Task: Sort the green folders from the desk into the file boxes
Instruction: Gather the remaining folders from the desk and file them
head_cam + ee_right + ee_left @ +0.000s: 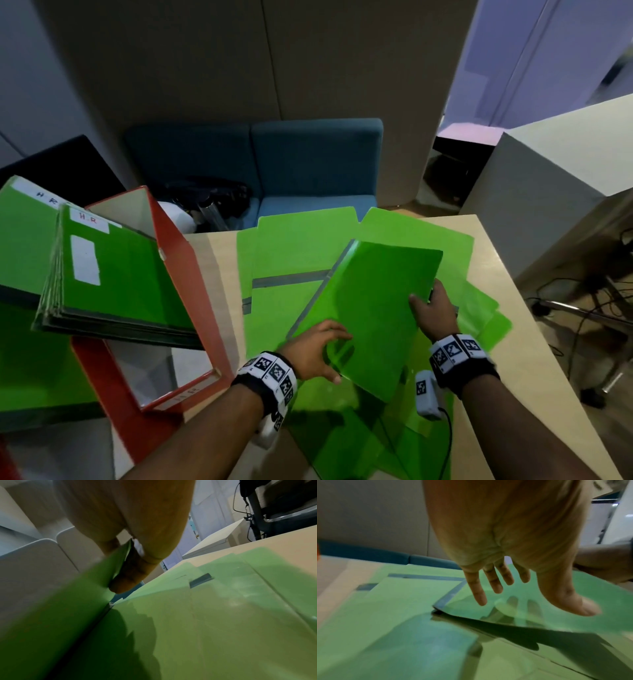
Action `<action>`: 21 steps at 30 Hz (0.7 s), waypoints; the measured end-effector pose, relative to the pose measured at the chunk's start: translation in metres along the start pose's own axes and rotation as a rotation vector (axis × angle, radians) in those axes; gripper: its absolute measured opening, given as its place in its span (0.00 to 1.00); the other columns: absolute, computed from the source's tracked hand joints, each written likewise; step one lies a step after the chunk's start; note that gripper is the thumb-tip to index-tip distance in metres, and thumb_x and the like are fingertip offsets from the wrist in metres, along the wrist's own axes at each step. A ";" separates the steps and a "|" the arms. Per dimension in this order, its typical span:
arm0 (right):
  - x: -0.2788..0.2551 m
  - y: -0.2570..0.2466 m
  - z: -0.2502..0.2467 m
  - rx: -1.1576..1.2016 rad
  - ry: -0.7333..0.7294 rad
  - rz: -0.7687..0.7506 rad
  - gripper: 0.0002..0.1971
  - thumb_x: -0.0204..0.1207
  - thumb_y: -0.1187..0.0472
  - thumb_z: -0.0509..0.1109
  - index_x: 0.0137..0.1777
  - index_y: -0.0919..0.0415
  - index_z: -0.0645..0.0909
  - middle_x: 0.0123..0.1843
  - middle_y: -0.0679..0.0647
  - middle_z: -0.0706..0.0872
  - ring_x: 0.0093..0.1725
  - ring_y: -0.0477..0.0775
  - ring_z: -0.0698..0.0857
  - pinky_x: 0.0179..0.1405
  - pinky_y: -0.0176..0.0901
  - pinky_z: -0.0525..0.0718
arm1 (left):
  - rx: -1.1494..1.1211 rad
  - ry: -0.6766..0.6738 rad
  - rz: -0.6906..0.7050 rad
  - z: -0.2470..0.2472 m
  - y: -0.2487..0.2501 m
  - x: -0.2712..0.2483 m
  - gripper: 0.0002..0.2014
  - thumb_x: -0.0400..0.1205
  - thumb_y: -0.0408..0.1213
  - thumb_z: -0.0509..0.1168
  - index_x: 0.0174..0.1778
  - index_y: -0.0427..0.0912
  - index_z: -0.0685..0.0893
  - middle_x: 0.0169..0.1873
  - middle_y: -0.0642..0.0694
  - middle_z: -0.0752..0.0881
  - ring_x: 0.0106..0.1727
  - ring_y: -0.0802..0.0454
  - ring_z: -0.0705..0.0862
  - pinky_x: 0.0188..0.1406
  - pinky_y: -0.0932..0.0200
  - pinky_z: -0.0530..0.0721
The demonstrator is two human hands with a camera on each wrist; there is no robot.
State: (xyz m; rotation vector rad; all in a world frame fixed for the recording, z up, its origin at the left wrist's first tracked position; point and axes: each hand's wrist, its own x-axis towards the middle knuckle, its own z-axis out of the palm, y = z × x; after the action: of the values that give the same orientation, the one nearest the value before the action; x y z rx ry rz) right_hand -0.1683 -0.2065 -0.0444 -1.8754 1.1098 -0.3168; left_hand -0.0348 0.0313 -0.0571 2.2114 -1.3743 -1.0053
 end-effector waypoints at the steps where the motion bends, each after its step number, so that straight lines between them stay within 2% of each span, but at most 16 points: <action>1: 0.001 0.004 -0.001 -0.035 0.012 0.041 0.31 0.81 0.61 0.66 0.80 0.68 0.58 0.79 0.66 0.68 0.76 0.66 0.70 0.72 0.54 0.70 | -0.054 0.020 -0.045 0.001 -0.003 0.001 0.40 0.68 0.45 0.80 0.76 0.60 0.69 0.76 0.60 0.65 0.76 0.56 0.66 0.78 0.52 0.65; 3: 0.001 0.012 -0.003 -0.086 0.014 0.079 0.32 0.81 0.61 0.67 0.81 0.68 0.58 0.78 0.69 0.70 0.74 0.68 0.72 0.71 0.57 0.71 | -0.145 0.181 -0.180 0.001 -0.013 0.002 0.35 0.74 0.45 0.76 0.76 0.56 0.71 0.76 0.55 0.68 0.77 0.52 0.67 0.78 0.51 0.64; 5: -0.001 0.016 -0.005 -0.149 0.013 0.087 0.31 0.80 0.60 0.68 0.79 0.69 0.60 0.73 0.72 0.73 0.69 0.70 0.77 0.65 0.56 0.76 | -0.183 0.359 -0.387 0.000 -0.028 0.005 0.31 0.78 0.47 0.72 0.77 0.48 0.71 0.74 0.46 0.71 0.74 0.46 0.72 0.77 0.51 0.67; 7: -0.003 0.021 -0.005 -0.191 0.017 0.092 0.31 0.79 0.58 0.70 0.77 0.69 0.63 0.70 0.74 0.75 0.65 0.72 0.79 0.59 0.58 0.80 | -0.221 0.383 -0.540 -0.002 -0.039 0.008 0.33 0.79 0.46 0.72 0.78 0.41 0.70 0.74 0.39 0.73 0.71 0.42 0.76 0.74 0.51 0.72; 10: -0.001 0.030 -0.002 -0.213 -0.003 0.113 0.32 0.78 0.54 0.71 0.77 0.67 0.63 0.70 0.73 0.76 0.63 0.72 0.81 0.57 0.60 0.83 | -0.379 0.335 -0.542 -0.004 -0.040 0.008 0.32 0.79 0.44 0.73 0.77 0.40 0.72 0.70 0.40 0.79 0.67 0.44 0.80 0.69 0.53 0.77; 12: 0.000 0.030 0.003 -0.215 -0.039 0.129 0.36 0.78 0.52 0.71 0.80 0.63 0.59 0.71 0.71 0.76 0.62 0.70 0.83 0.57 0.62 0.84 | -0.443 0.293 -0.544 -0.006 -0.039 0.008 0.32 0.78 0.45 0.74 0.76 0.41 0.72 0.67 0.41 0.82 0.63 0.46 0.82 0.67 0.53 0.79; 14: 0.000 0.031 0.005 -0.309 -0.107 0.131 0.41 0.78 0.50 0.70 0.84 0.61 0.50 0.79 0.68 0.68 0.71 0.68 0.76 0.69 0.60 0.77 | -0.429 0.246 -0.588 -0.008 -0.042 0.008 0.30 0.76 0.46 0.75 0.72 0.42 0.76 0.64 0.43 0.85 0.62 0.45 0.83 0.66 0.53 0.79; 15: -0.001 0.032 0.006 -0.395 -0.138 0.121 0.44 0.79 0.49 0.69 0.84 0.61 0.46 0.82 0.66 0.61 0.77 0.67 0.69 0.75 0.57 0.70 | -0.395 0.231 -0.593 -0.009 -0.045 0.007 0.23 0.76 0.45 0.75 0.66 0.44 0.81 0.61 0.44 0.86 0.60 0.45 0.84 0.64 0.53 0.80; 17: -0.003 0.036 0.007 -0.536 -0.188 0.067 0.46 0.78 0.47 0.70 0.85 0.60 0.43 0.86 0.60 0.49 0.82 0.65 0.58 0.80 0.57 0.61 | -0.347 0.237 -0.575 -0.012 -0.045 0.004 0.02 0.78 0.40 0.72 0.45 0.50 0.86 0.52 0.45 0.89 0.55 0.46 0.86 0.62 0.52 0.83; 18: -0.003 0.038 0.008 -0.568 -0.227 0.026 0.46 0.77 0.47 0.70 0.85 0.57 0.43 0.86 0.58 0.47 0.83 0.64 0.56 0.80 0.57 0.60 | -0.340 0.253 -0.555 -0.013 -0.046 0.004 0.06 0.79 0.36 0.68 0.39 0.51 0.84 0.47 0.45 0.89 0.52 0.45 0.86 0.59 0.52 0.83; 19: -0.004 0.040 0.010 -0.592 -0.287 -0.018 0.44 0.78 0.49 0.70 0.85 0.55 0.45 0.86 0.56 0.46 0.83 0.63 0.55 0.81 0.56 0.59 | -0.332 0.256 -0.546 -0.013 -0.046 0.004 0.09 0.80 0.33 0.65 0.36 0.51 0.82 0.43 0.46 0.88 0.48 0.45 0.85 0.55 0.53 0.83; 21: -0.006 0.040 0.013 -0.632 -0.441 -0.126 0.36 0.80 0.57 0.68 0.84 0.52 0.55 0.86 0.54 0.49 0.83 0.60 0.56 0.81 0.54 0.59 | -0.321 0.241 -0.549 -0.019 -0.040 0.002 0.09 0.84 0.31 0.57 0.40 0.47 0.78 0.39 0.45 0.82 0.39 0.48 0.81 0.42 0.57 0.78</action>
State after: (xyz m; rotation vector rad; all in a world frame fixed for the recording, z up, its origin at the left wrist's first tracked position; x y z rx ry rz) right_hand -0.1862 -0.2014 -0.0824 -2.4130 0.8372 0.4173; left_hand 0.0048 0.0472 -0.0695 2.3989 -0.4641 -0.9950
